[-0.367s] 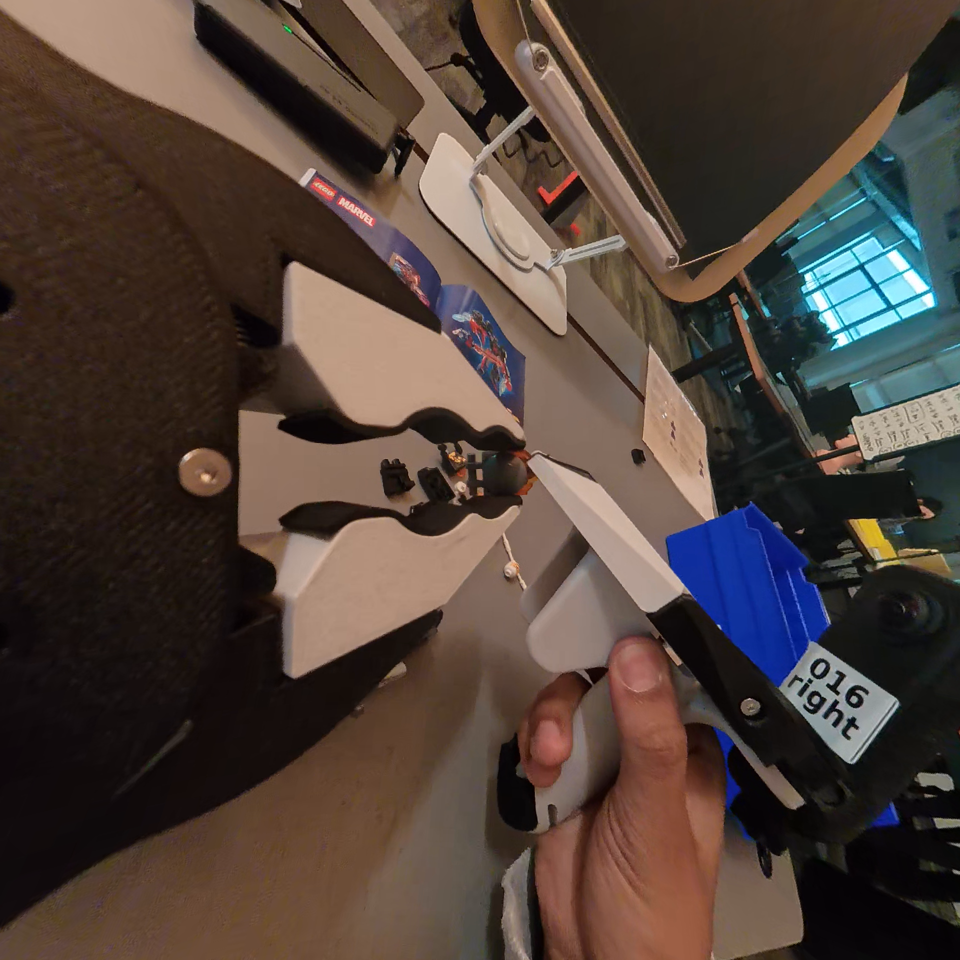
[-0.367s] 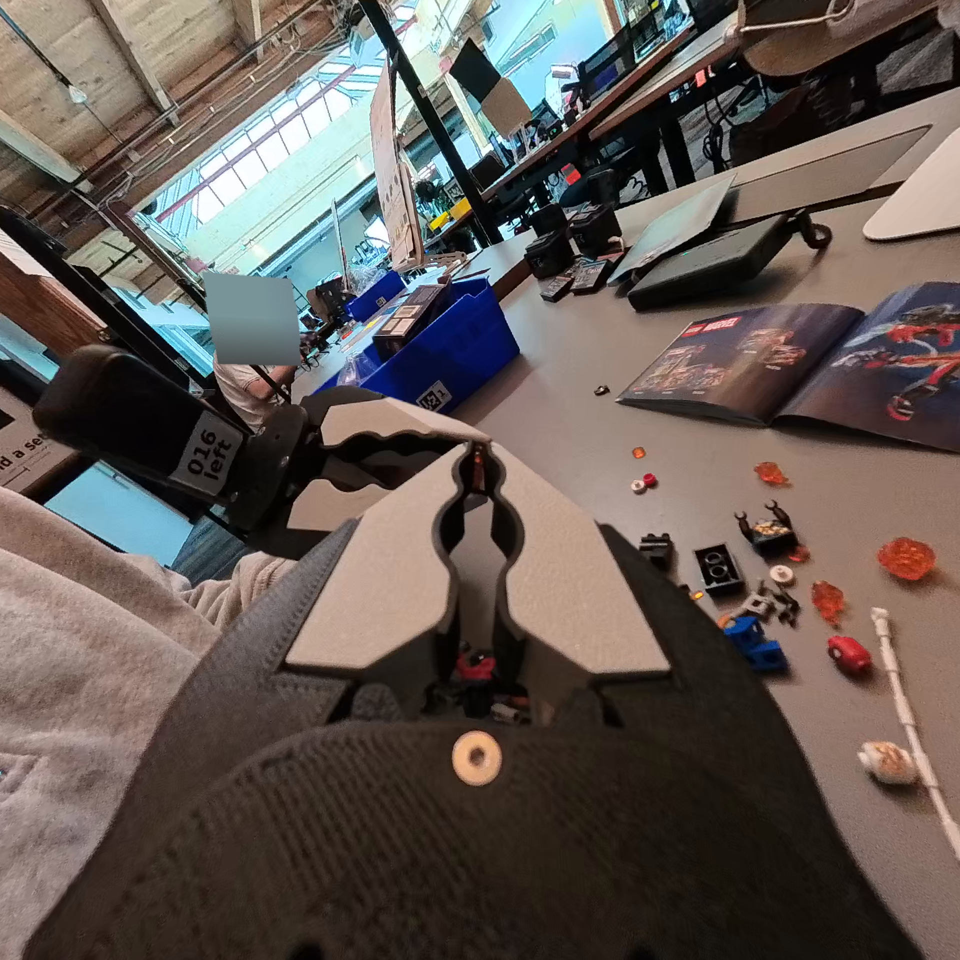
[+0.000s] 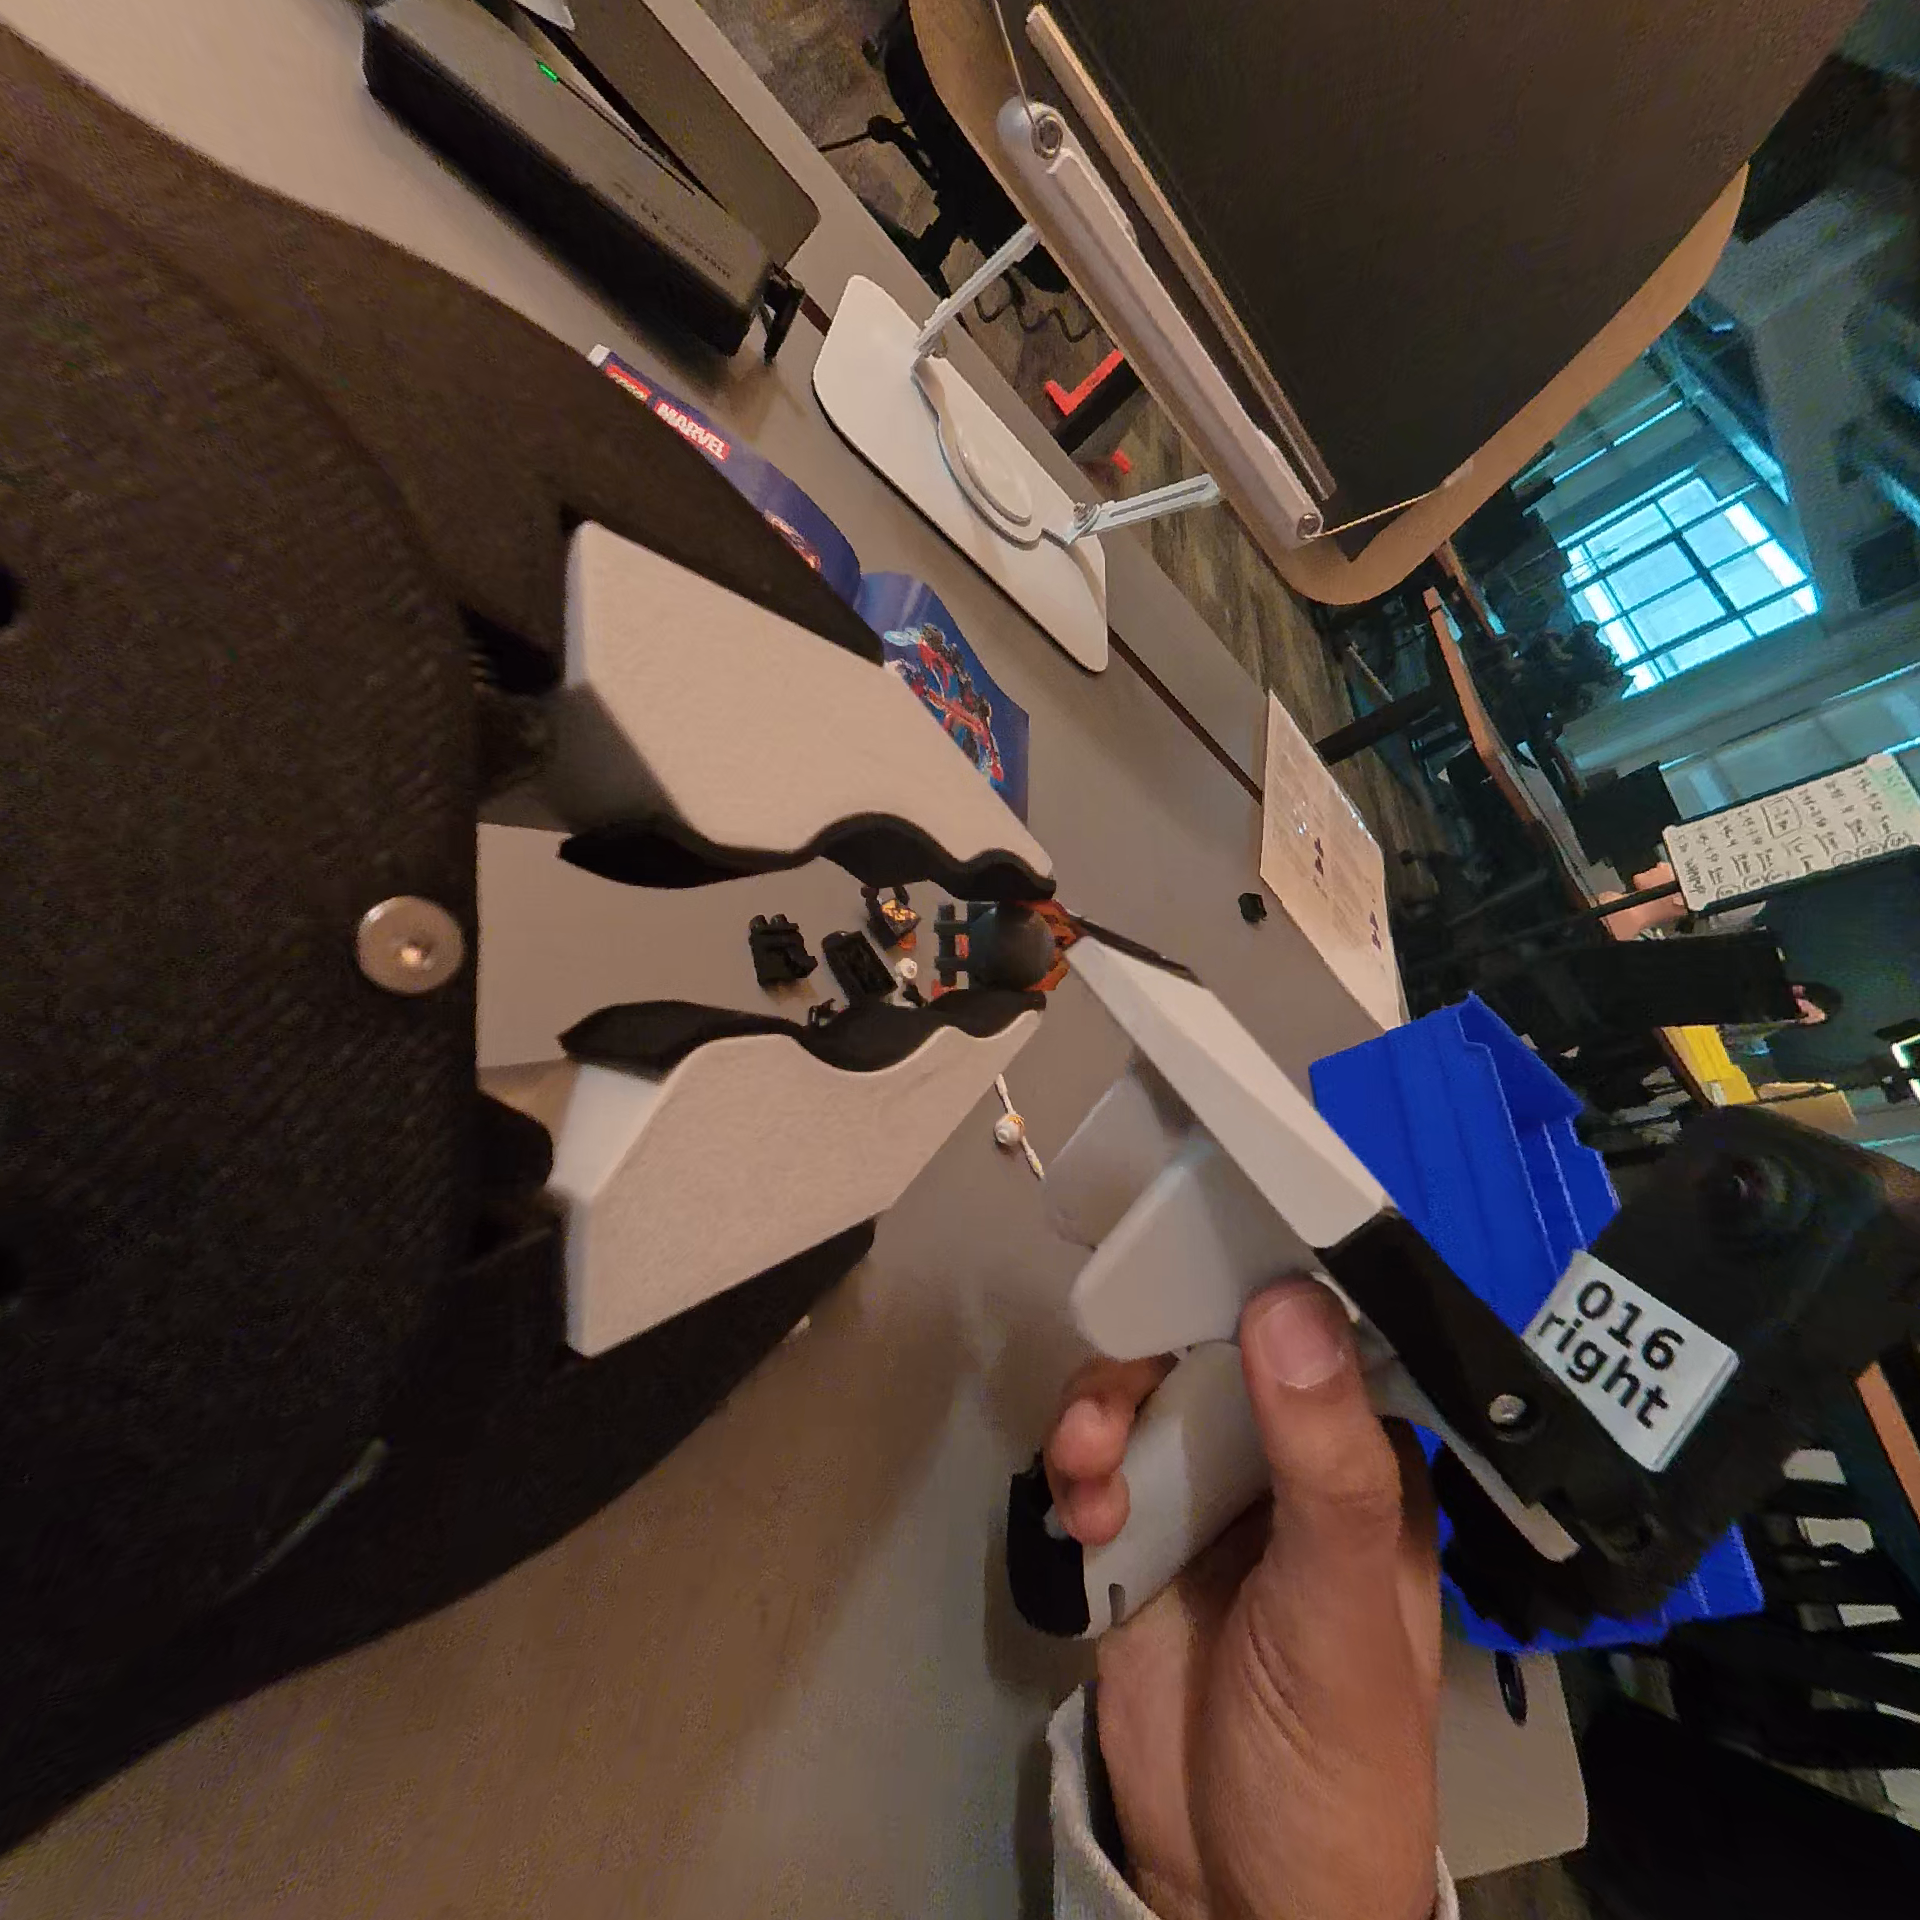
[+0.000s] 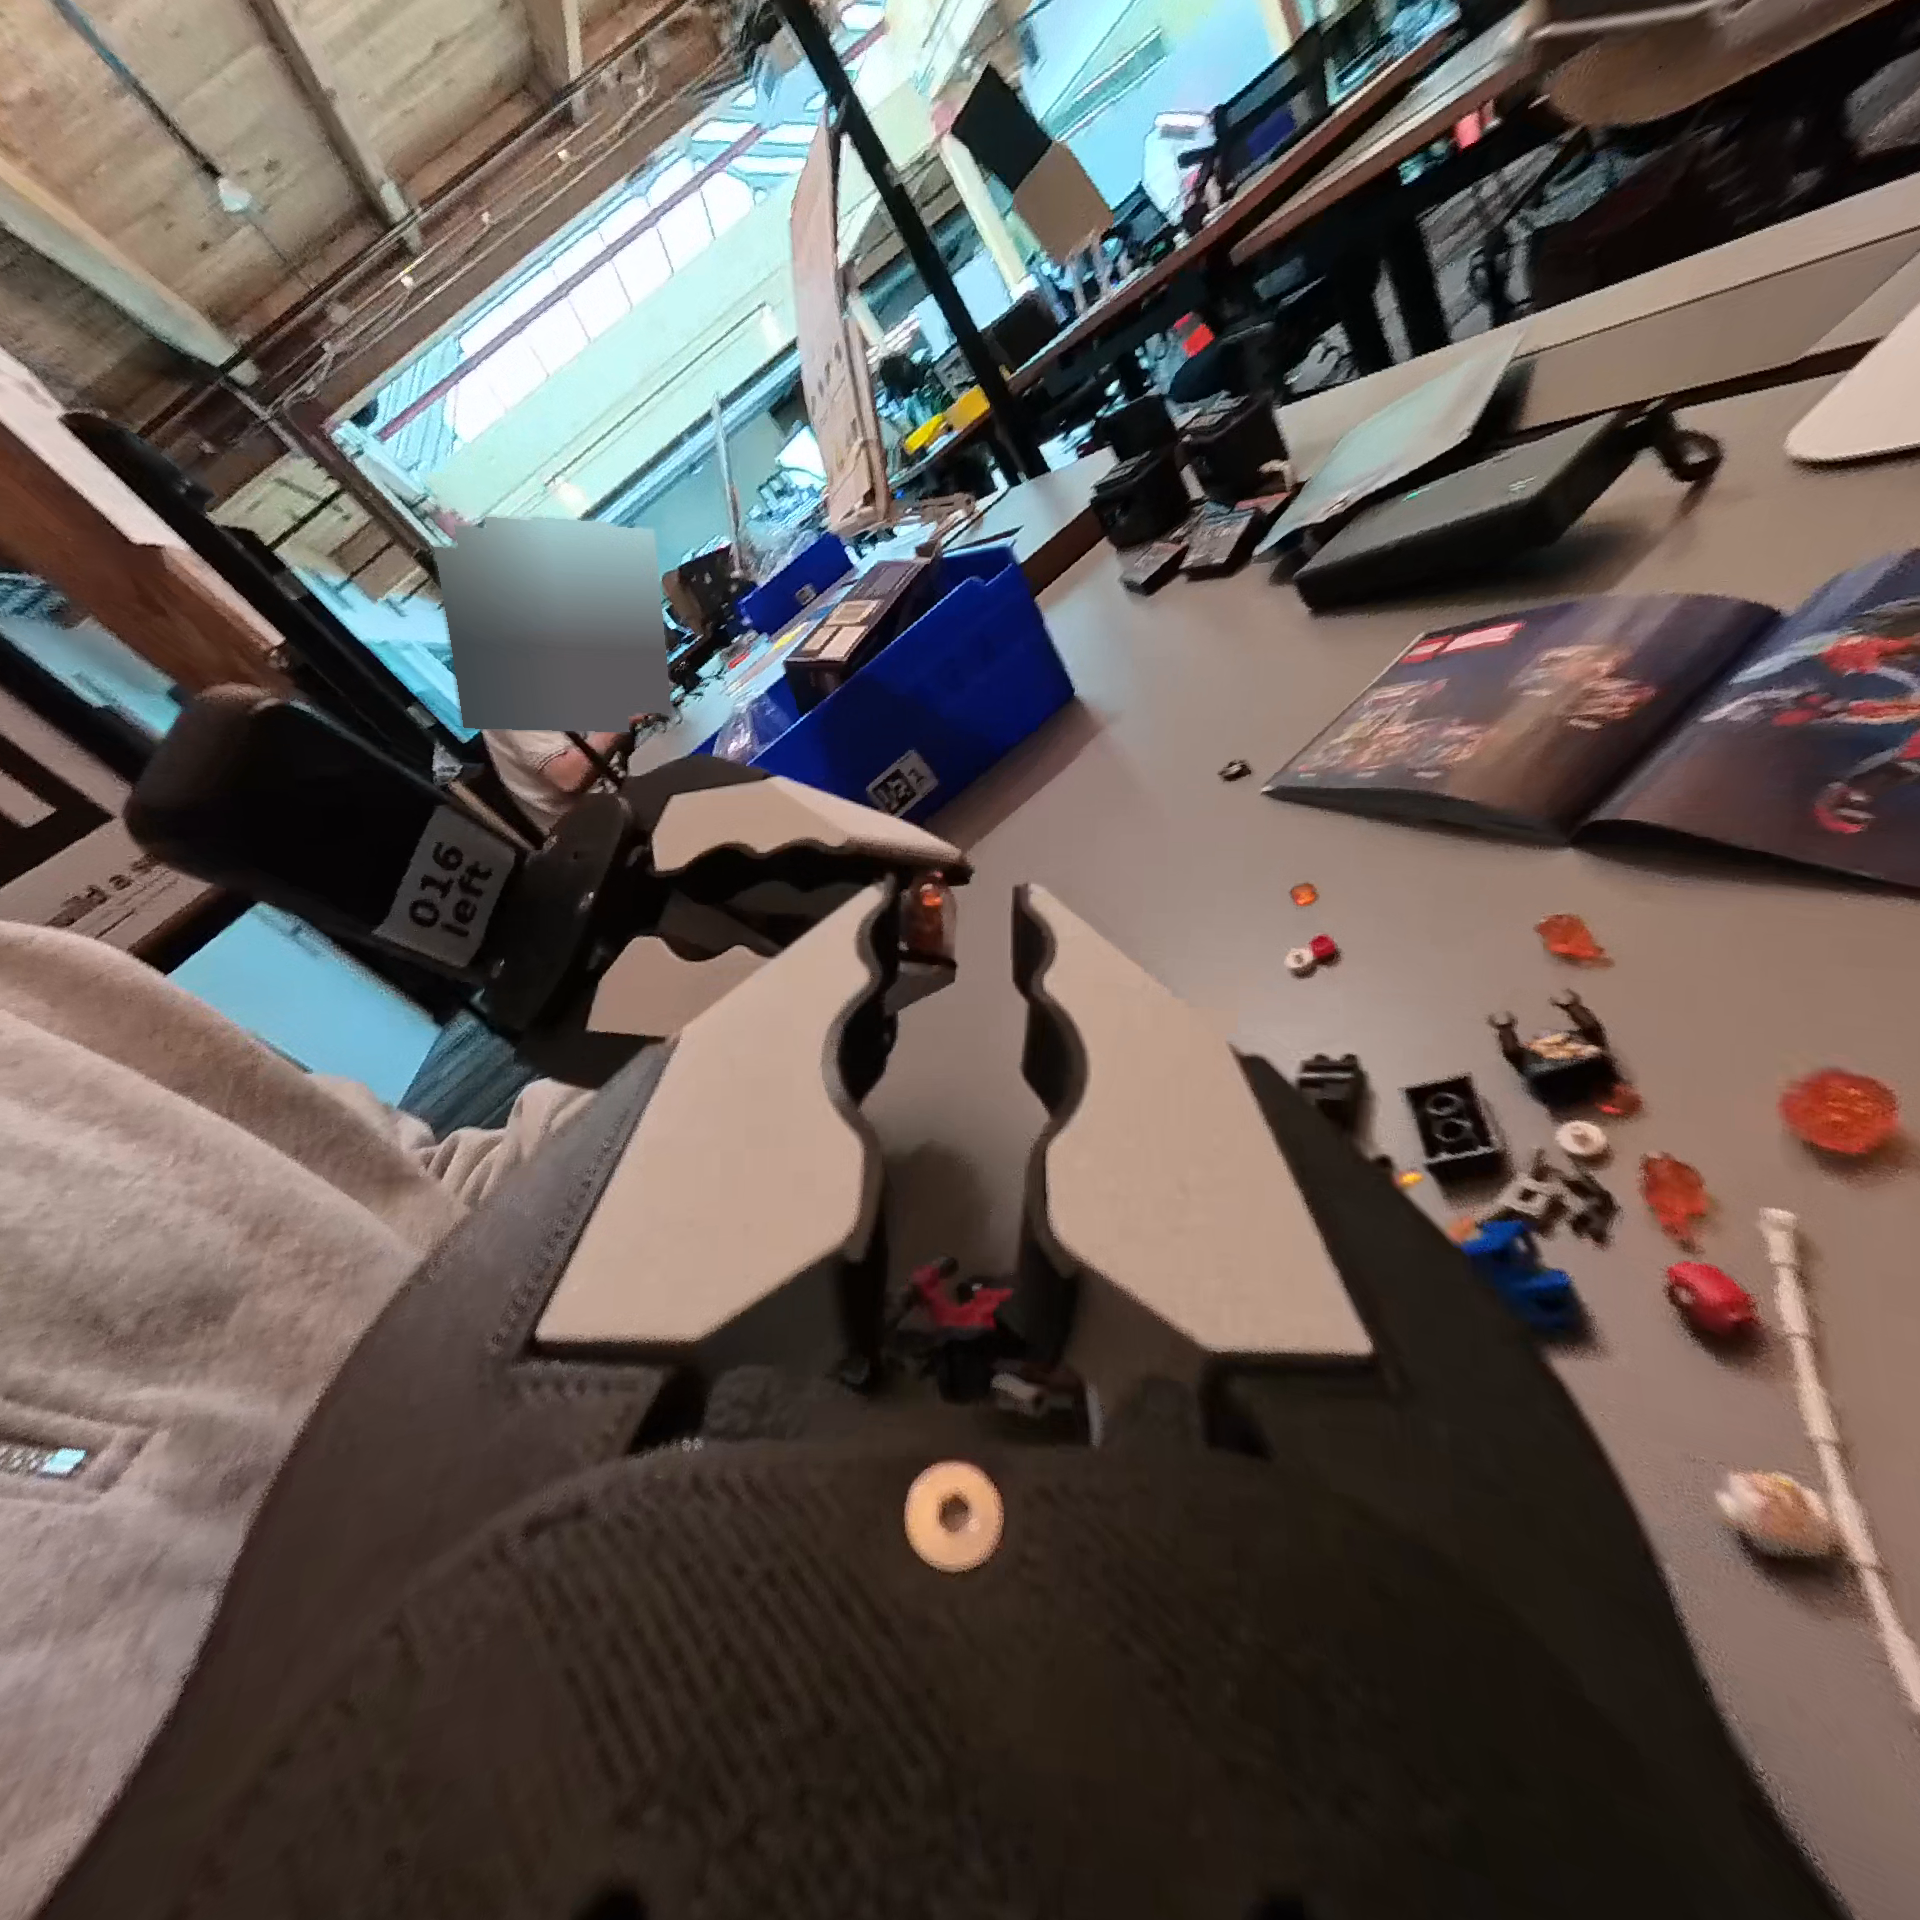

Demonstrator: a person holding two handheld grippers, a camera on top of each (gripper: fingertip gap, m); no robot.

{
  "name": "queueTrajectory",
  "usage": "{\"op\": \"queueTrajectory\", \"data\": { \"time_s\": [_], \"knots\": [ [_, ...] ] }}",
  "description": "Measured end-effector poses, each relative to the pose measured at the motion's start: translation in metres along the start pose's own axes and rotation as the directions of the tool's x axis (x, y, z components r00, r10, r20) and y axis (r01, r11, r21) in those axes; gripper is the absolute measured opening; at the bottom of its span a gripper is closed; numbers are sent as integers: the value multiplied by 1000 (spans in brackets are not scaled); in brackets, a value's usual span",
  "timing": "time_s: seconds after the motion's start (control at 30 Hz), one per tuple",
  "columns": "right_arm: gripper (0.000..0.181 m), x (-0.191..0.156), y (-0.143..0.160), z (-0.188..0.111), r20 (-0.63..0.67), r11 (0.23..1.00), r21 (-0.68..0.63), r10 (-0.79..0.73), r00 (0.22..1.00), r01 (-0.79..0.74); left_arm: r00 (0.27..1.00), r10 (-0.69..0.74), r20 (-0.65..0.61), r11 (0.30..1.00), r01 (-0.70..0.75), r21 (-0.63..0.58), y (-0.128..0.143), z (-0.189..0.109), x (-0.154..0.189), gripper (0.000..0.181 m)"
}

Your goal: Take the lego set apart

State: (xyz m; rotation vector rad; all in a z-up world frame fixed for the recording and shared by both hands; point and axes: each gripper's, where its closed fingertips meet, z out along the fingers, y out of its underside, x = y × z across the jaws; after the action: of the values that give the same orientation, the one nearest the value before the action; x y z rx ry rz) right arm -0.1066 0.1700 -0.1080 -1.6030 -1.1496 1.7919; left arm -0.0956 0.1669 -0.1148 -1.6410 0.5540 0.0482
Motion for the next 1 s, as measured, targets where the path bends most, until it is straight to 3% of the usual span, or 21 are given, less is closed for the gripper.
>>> {"op": "queueTrajectory", "data": {
  "time_s": [0.03,0.07,0.3,0.43,0.77,1.0],
  "knots": [
    [13,-4,2,2,23,1000,-5,-1,1000,1,1000,2,-5,1000,-2,4,-1,0,1,15],
    [6,-9,3,3,56,1000,2,6,998,-6,1000,8,-5,1000,-8,6,-2,-1,2,15],
    [4,-26,-4,-2,281,977,41,191,941,-211,999,-31,-34,994,35,102,-18,-11,6,15],
    [3,-32,-5,-5,328,968,39,222,918,-249,998,-33,-50,990,40,138,-24,-15,9,15],
    [0,-30,0,-7,290,961,-19,269,918,-275,999,36,-30,991,-32,127,-24,-17,13,14],
    [0,-25,5,-5,154,979,-70,201,967,-192,998,55,-27,994,-52,99,-18,-15,13,13]
  ]
}}
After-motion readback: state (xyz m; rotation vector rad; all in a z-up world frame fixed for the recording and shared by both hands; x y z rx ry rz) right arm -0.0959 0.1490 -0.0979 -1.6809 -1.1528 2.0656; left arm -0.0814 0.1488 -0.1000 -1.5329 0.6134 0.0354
